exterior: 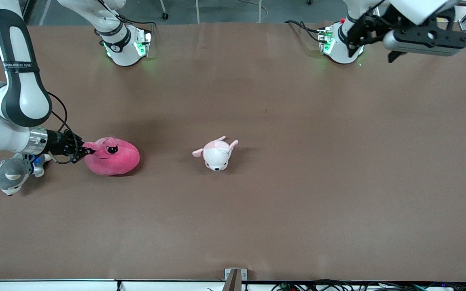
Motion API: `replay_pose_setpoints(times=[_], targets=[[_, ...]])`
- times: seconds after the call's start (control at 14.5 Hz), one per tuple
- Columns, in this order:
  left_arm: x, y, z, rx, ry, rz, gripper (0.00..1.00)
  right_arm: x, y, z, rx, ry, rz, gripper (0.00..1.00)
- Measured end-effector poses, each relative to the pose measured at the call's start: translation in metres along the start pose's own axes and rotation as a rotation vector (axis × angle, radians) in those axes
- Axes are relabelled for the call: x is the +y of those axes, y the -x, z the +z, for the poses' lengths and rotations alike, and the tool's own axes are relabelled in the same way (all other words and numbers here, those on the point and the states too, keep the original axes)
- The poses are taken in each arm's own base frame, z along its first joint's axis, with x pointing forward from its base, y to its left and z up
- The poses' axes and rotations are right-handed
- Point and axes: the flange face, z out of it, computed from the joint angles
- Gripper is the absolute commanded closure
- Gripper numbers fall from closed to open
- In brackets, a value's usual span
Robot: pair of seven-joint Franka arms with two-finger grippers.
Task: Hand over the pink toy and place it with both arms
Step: 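Lower the pink toy beside the grey cat and open the right gripper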
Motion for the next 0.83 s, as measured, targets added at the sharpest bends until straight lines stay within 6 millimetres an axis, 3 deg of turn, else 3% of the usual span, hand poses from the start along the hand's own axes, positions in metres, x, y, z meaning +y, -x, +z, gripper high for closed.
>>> replay_pose_setpoints(times=[0.07,0.14,0.28,0.34,0.62,0.83], targets=[[-0.011,-0.002,0.007,-0.008,-0.028,0.005,0.0,-0.001,0.001,0.002,-0.008,-0.003,0.002,0.93],[-0.016,-0.005,0.013,-0.015,-0.05,0.008,0.0,-0.001,0.002,0.004,-0.015,-0.005,0.005,0.8],[-0.025,-0.012,0.023,-0.014,-0.072,0.024,0.0,0.0,0.002,0.01,-0.022,0.001,0.0,0.16],[-0.034,-0.017,0.027,-0.009,-0.072,0.034,0.0,0.0,0.0,0.011,-0.022,0.002,-0.013,0.0],[-0.079,-0.034,0.042,0.011,-0.068,0.032,0.0,-0.004,-0.006,0.002,0.011,-0.019,-0.116,0.0],[-0.092,-0.038,0.044,0.021,-0.115,0.023,0.0,-0.018,-0.005,-0.035,0.098,0.024,-0.226,0.0]])
